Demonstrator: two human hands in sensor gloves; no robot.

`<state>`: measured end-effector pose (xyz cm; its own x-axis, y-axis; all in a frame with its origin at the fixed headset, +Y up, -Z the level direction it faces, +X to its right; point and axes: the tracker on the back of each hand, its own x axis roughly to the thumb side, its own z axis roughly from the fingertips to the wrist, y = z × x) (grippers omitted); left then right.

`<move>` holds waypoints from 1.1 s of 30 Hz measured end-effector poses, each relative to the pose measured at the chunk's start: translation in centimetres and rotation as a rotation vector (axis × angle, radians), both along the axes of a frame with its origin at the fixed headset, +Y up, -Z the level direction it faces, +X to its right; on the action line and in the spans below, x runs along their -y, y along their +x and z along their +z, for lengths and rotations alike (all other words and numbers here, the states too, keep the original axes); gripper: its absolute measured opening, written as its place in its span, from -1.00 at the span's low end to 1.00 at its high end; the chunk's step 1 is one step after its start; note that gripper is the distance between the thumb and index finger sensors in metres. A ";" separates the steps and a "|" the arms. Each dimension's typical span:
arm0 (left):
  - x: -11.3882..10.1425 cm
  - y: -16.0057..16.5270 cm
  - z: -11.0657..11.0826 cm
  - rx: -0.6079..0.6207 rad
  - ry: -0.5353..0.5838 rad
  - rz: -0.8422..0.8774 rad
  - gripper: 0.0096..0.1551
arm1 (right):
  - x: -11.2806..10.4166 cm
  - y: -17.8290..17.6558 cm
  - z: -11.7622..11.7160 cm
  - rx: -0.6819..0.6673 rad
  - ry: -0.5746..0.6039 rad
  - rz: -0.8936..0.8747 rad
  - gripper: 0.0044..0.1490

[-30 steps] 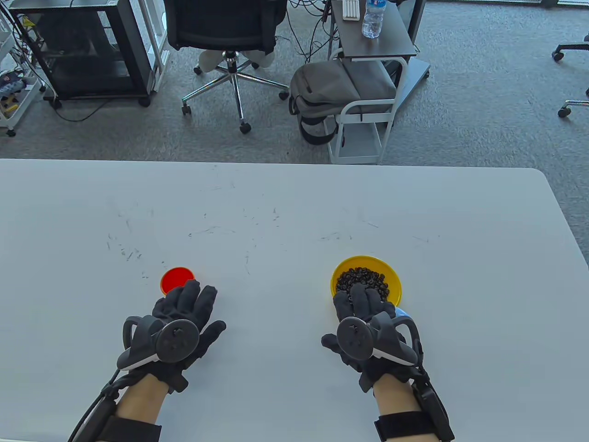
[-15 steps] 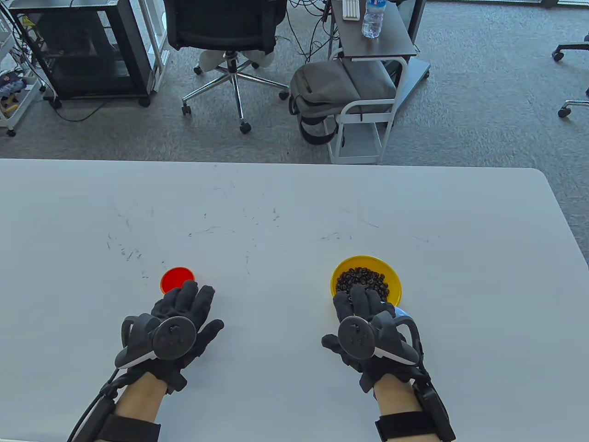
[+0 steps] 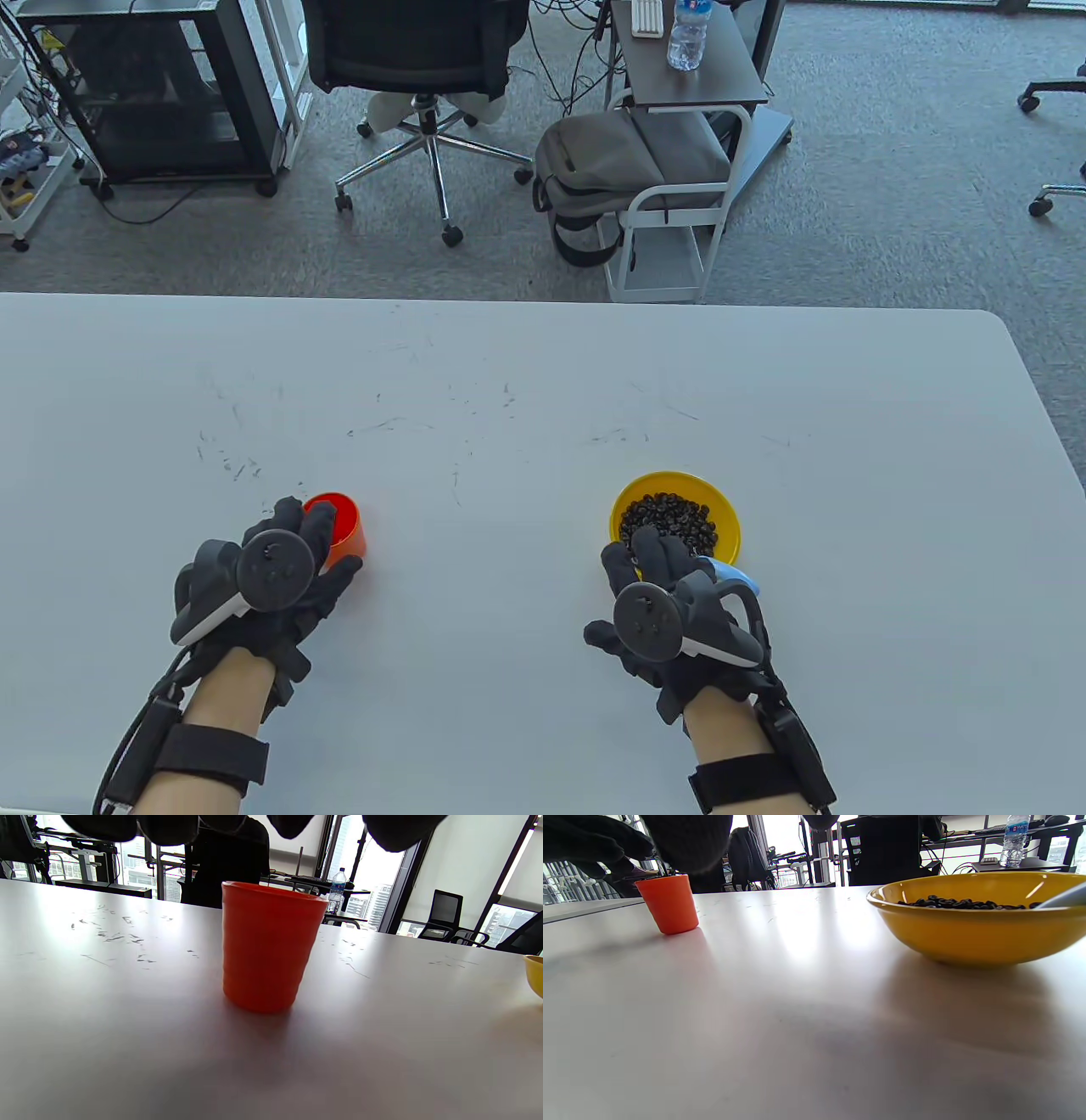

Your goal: Scoop coffee beans into a cup using a baby spoon

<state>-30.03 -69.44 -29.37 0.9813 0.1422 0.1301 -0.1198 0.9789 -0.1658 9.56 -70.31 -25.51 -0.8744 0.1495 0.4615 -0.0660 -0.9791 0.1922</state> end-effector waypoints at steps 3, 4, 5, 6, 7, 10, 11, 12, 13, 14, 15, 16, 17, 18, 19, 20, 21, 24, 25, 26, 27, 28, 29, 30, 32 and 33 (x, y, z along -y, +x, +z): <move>0.3 -0.4 -1.1 -0.045 -0.026 0.018 -0.11 | -0.1 0.0 0.1 -0.002 0.001 -0.016 0.12; 0.5 -0.4 -1.6 -0.064 -0.038 0.047 -0.10 | -0.2 0.0 0.1 -0.005 0.001 -0.016 0.12; 0.7 -0.3 -2.0 -0.079 -0.045 0.071 -0.09 | -0.1 0.0 0.1 -0.007 0.001 -0.015 0.12; 1.0 -0.2 -2.4 -0.088 -0.059 0.084 -0.08 | -0.1 0.0 0.1 -0.009 0.001 -0.016 0.12; 1.3 0.0 -2.7 -0.087 -0.072 0.094 -0.07 | -0.1 0.0 0.1 -0.008 0.000 -0.020 0.12; 2.3 0.9 -3.4 -0.092 -0.090 0.102 -0.05 | -0.2 0.1 0.1 -0.008 0.001 -0.029 0.12; 2.6 1.2 -3.6 -0.092 -0.091 0.104 -0.05 | -0.2 0.1 0.1 -0.009 0.001 -0.030 0.13; 3.0 1.4 -3.8 -0.093 -0.101 0.104 -0.05 | -0.2 0.2 0.1 -0.008 0.000 -0.031 0.12; 3.3 1.6 -3.9 -0.095 -0.112 0.106 -0.06 | -0.2 0.2 0.1 -0.008 -0.001 -0.031 0.12; 3.9 1.7 -4.1 -0.099 -0.130 0.108 -0.06 | -0.2 0.2 0.0 -0.007 -0.004 -0.034 0.12; 4.3 1.8 -4.2 -0.105 -0.129 0.108 -0.06 | -0.2 0.2 0.0 -0.007 -0.006 -0.036 0.12; 4.5 1.8 -4.2 -0.111 -0.120 0.106 -0.08 | -0.2 0.2 0.0 -0.007 -0.006 -0.038 0.12; 4.6 1.8 -4.3 -0.115 -0.107 0.106 -0.11 | -0.2 0.2 0.0 -0.008 -0.007 -0.038 0.12; 4.7 1.8 -4.3 -0.122 -0.085 0.111 -0.16 | -0.2 0.2 0.0 -0.009 -0.008 -0.038 0.12; 4.7 1.8 -4.4 -0.114 -0.082 0.121 -0.16 | -0.2 0.2 -0.1 -0.010 -0.010 -0.038 0.12; 4.6 1.8 -4.4 -0.108 -0.082 0.137 -0.17 | -0.2 0.2 -0.1 -0.010 -0.012 -0.037 0.12; 4.5 1.9 -4.3 -0.108 -0.074 0.141 -0.17 | -0.2 0.2 -0.1 -0.010 -0.013 -0.035 0.12; 4.1 2.3 -4.2 -0.068 -0.042 0.140 -0.17 | -0.2 0.2 -0.1 -0.009 -0.015 -0.033 0.12; 3.8 2.7 -4.1 -0.042 -0.038 0.158 -0.17 | -0.2 0.2 -0.1 -0.009 -0.017 -0.033 0.12; 3.5 3.2 -4.0 -0.018 -0.037 0.175 -0.17 | -0.2 0.2 -0.1 -0.008 -0.019 -0.032 0.11; 3.2 3.7 -3.9 0.007 -0.028 0.192 -0.17 | -0.2 0.2 -0.1 -0.008 -0.020 -0.031 0.12; 2.6 4.6 -3.7 0.046 -0.017 0.207 -0.17 | -0.2 0.2 -0.2 -0.008 -0.022 -0.031 0.12; 2.3 5.2 -3.5 0.074 -0.014 0.212 -0.17 | -0.2 0.2 -0.2 -0.007 -0.022 -0.031 0.11; 1.9 6.1 -3.3 0.116 -0.013 0.220 -0.17 | -0.2 0.2 -0.2 -0.007 -0.023 -0.032 0.12; 1.3 7.6 -2.7 0.178 -0.004 0.234 -0.17 | -0.2 0.2 -0.1 -0.006 -0.023 -0.032 0.11; 1.2 8.2 -2.5 0.203 -0.004 0.238 -0.17 | -0.2 0.2 -0.1 -0.006 -0.023 -0.031 0.11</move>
